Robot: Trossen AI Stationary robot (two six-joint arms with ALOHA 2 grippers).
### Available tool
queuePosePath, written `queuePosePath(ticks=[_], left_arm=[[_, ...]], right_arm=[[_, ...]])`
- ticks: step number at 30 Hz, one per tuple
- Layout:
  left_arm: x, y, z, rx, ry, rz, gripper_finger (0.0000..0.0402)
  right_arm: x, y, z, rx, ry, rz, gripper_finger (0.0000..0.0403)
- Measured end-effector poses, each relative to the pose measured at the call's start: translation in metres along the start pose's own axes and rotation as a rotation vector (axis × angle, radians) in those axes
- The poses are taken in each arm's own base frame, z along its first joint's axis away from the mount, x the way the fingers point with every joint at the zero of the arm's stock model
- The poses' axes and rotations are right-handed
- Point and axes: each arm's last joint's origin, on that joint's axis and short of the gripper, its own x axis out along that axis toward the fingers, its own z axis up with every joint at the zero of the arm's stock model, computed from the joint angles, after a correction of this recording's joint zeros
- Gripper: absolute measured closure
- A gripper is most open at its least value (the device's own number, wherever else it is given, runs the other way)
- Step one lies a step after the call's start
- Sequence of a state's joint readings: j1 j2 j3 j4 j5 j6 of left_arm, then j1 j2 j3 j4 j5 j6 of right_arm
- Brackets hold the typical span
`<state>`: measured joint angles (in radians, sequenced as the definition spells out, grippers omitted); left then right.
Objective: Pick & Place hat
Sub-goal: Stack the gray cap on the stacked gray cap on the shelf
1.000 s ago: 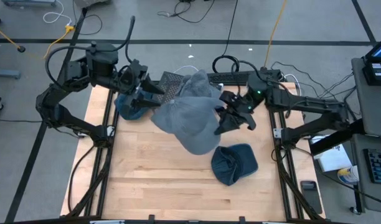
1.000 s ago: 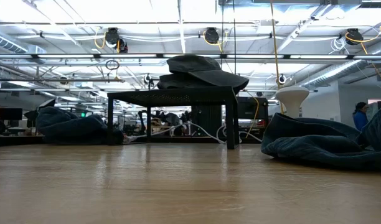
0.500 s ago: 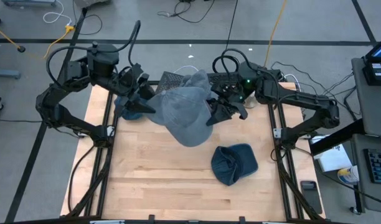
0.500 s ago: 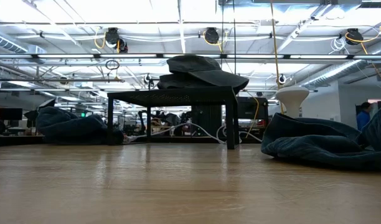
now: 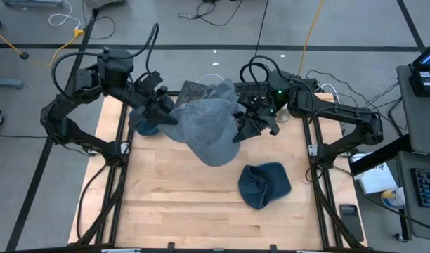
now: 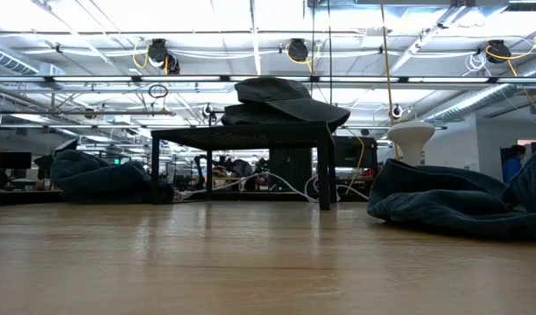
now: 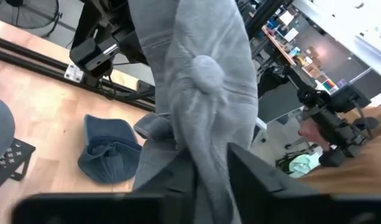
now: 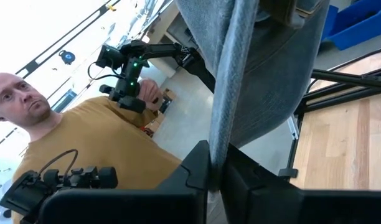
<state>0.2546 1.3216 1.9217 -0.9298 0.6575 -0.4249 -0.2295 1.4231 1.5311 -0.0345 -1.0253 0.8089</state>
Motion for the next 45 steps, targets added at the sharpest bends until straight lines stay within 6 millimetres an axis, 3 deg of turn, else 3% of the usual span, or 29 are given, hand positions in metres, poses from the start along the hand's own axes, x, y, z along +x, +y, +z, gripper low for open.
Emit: queuePosePath(ticks=[4, 9, 18, 25, 34, 39, 45], left_arm=[[0.0, 0.0, 0.0, -0.008, 0.0, 0.0, 0.039], [0.0, 0.0, 0.0, -0.015, 0.004, -0.012, 0.0397], [-0.017, -0.009, 0.009, 0.074, -0.082, -0.11, 0.0399], [-0.038, -0.016, 0.019, 0.1, -0.209, -0.132, 0.0399], [-0.054, -0.027, 0.039, 0.158, -0.408, -0.199, 0.04], [-0.058, -0.027, 0.043, 0.22, -0.464, -0.185, 0.04], [-0.061, -0.03, 0.047, 0.335, -0.557, -0.135, 0.04]], right_arm=[[0.0, 0.0, 0.0, -0.018, -0.006, -0.006, 0.0385], [0.003, 0.0, 0.0, -0.059, -0.046, -0.046, 0.0367], [0.006, -0.007, -0.01, 0.006, 0.014, -0.102, 0.0233], [0.002, -0.025, -0.028, -0.002, 0.065, -0.382, 0.0151], [0.024, -0.014, -0.027, -0.385, -0.04, -0.584, 0.015], [0.032, -0.005, -0.022, -0.241, -0.26, -0.646, 0.0155], [0.039, 0.011, -0.011, -0.121, -0.466, -0.494, 0.0156]])
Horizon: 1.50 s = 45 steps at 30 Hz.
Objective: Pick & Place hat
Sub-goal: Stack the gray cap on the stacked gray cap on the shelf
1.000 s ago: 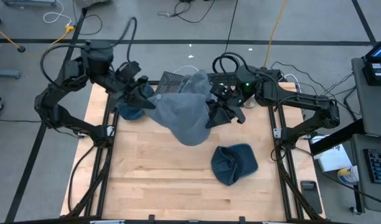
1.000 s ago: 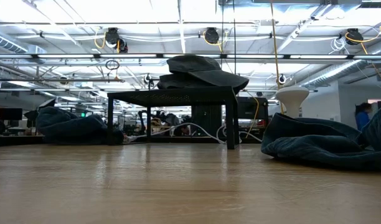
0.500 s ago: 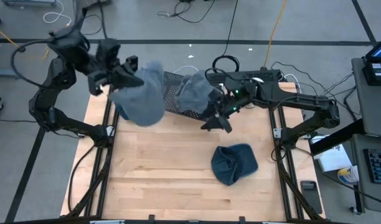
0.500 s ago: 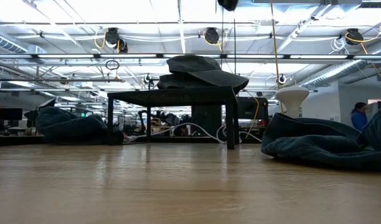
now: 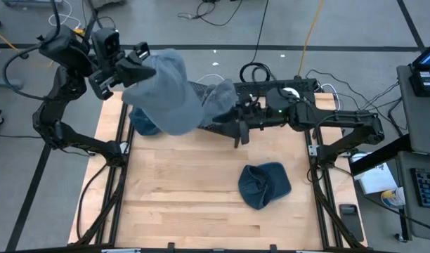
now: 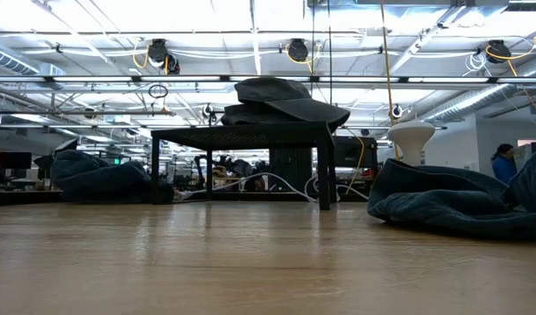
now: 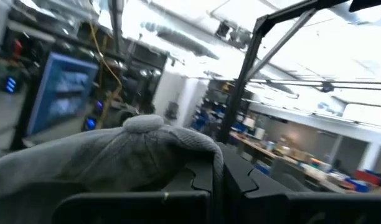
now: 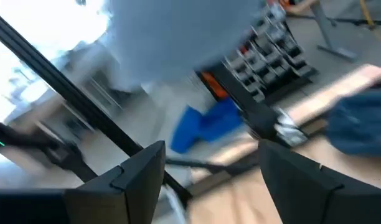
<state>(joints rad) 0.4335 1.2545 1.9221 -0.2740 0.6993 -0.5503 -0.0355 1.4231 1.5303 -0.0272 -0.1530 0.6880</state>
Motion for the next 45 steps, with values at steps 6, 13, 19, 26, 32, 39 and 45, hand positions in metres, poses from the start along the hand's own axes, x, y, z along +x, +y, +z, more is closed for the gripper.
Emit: queuePosePath(ticks=[6, 13, 19, 26, 32, 39, 45], left_arm=[[0.0, -0.002, 0.006, 0.125, -0.082, 0.039, 0.04], [0.004, -0.005, 0.007, 0.242, -0.122, 0.046, 0.0401], [0.011, -0.003, 0.004, 0.262, -0.114, 0.028, 0.0401], [0.015, 0.001, -0.001, 0.25, -0.078, 0.016, 0.0401], [0.014, 0.0, -0.001, 0.248, -0.062, -0.008, 0.0401], [0.014, 0.0, -0.002, 0.237, -0.051, -0.009, 0.0401], [0.014, 0.0, -0.003, 0.232, -0.048, -0.007, 0.0394]], right_arm=[[-0.001, 0.01, 0.01, 0.156, -0.15, 0.057, 0.0156], [0.01, 0.009, 0.014, 0.346, -0.278, 0.118, 0.0156], [0.036, -0.001, 0.008, 0.518, -0.338, 0.237, 0.0156], [0.057, -0.009, 0.002, 0.567, -0.452, 0.458, 0.0156], [0.057, -0.007, 0.001, 0.554, -0.452, 0.456, 0.0159], [0.054, 0.0, 0.0, 0.55, -0.45, 0.475, 0.0241], [0.054, 0.006, -0.003, 0.531, -0.45, 0.496, 0.0375]])
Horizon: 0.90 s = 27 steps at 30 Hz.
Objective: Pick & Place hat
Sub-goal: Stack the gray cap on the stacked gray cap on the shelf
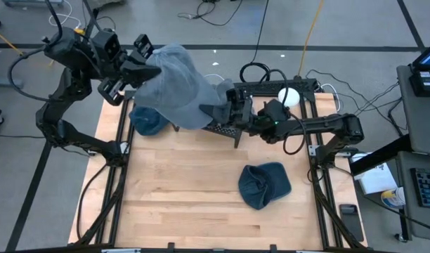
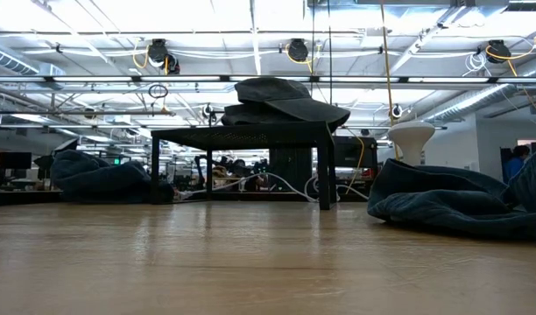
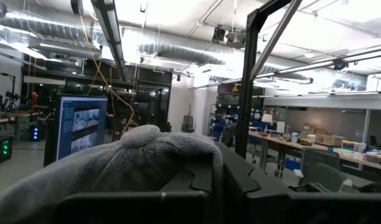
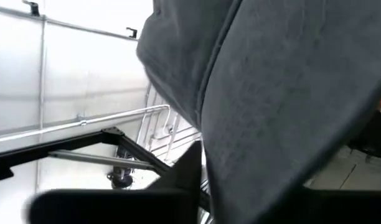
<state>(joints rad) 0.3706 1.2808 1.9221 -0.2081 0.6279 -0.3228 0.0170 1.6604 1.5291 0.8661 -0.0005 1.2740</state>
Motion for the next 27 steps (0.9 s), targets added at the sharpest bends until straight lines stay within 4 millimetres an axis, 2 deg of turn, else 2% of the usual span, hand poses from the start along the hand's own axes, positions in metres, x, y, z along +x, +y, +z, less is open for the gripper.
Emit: queuePosePath(ticks=[2, 7, 13, 20, 23, 27], left_arm=[[0.0, 0.0, 0.0, -0.004, 0.0, 0.0, 0.0382], [-0.001, -0.001, 0.0, -0.019, 0.004, -0.002, 0.0337], [-0.011, -0.001, 0.001, -0.041, 0.045, 0.03, 0.024], [-0.025, -0.001, 0.003, -0.064, 0.071, 0.119, 0.0146], [-0.028, -0.001, 0.006, -0.055, 0.066, 0.135, 0.0122], [-0.029, 0.001, 0.006, -0.053, 0.064, 0.151, 0.0103]], right_arm=[[0.0, 0.001, -0.001, -0.027, 0.002, 0.006, 0.0391], [-0.001, 0.007, 0.0, -0.037, 0.024, 0.015, 0.0396], [-0.009, 0.025, 0.007, -0.058, 0.085, -0.013, 0.0398], [-0.049, 0.039, 0.022, -0.102, 0.09, -0.131, 0.0398], [-0.072, 0.044, 0.028, -0.086, 0.083, -0.153, 0.0398], [-0.105, 0.04, 0.031, -0.057, 0.073, -0.205, 0.0398]])
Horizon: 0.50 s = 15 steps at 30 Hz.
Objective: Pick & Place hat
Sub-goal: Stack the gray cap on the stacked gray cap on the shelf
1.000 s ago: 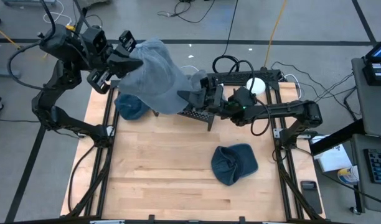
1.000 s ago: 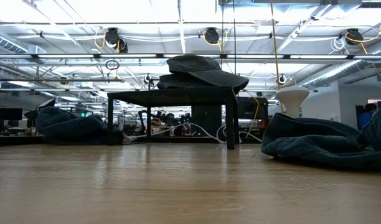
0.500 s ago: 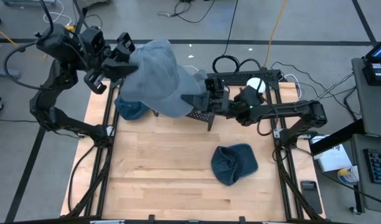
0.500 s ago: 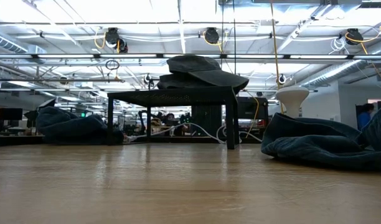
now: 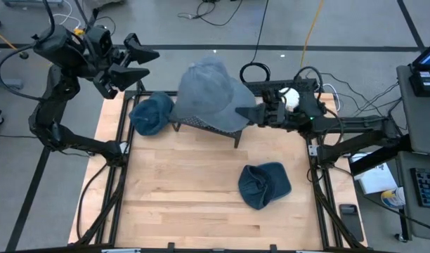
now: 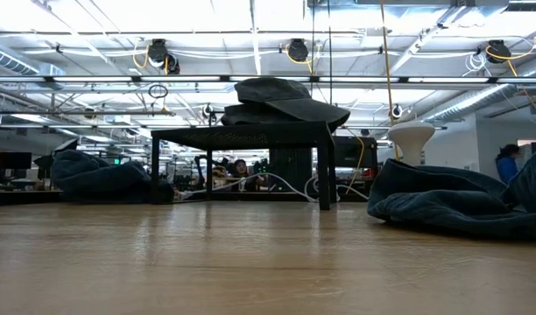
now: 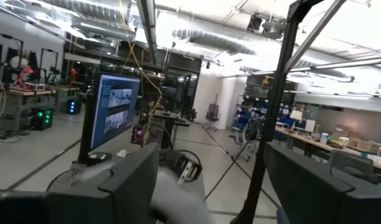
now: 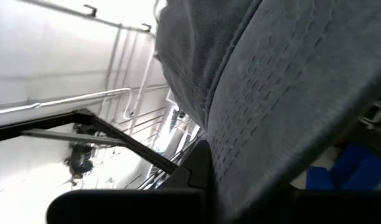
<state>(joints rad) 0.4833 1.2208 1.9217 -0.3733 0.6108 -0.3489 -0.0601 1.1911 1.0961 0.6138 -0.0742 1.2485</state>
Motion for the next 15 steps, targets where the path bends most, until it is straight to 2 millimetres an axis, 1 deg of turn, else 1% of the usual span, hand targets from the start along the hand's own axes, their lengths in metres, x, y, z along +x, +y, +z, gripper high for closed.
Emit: queuePosePath(ticks=[6, 9, 12, 15], left_arm=[[0.0, 0.001, 0.0, 0.003, 0.0, 0.006, 0.0094], [0.001, 0.002, -0.001, -0.002, 0.006, 0.008, 0.0096], [0.001, 0.002, -0.001, -0.006, 0.009, 0.017, 0.0103], [0.001, 0.002, -0.002, -0.012, 0.016, 0.02, 0.0109]], right_arm=[[-0.046, -0.018, 0.004, 0.029, -0.027, -0.056, 0.0398], [-0.065, -0.029, 0.009, 0.025, -0.039, -0.1, 0.0398], [-0.079, -0.042, 0.017, 0.017, -0.022, -0.176, 0.0398], [-0.087, -0.056, 0.026, 0.018, 0.013, -0.24, 0.0398]])
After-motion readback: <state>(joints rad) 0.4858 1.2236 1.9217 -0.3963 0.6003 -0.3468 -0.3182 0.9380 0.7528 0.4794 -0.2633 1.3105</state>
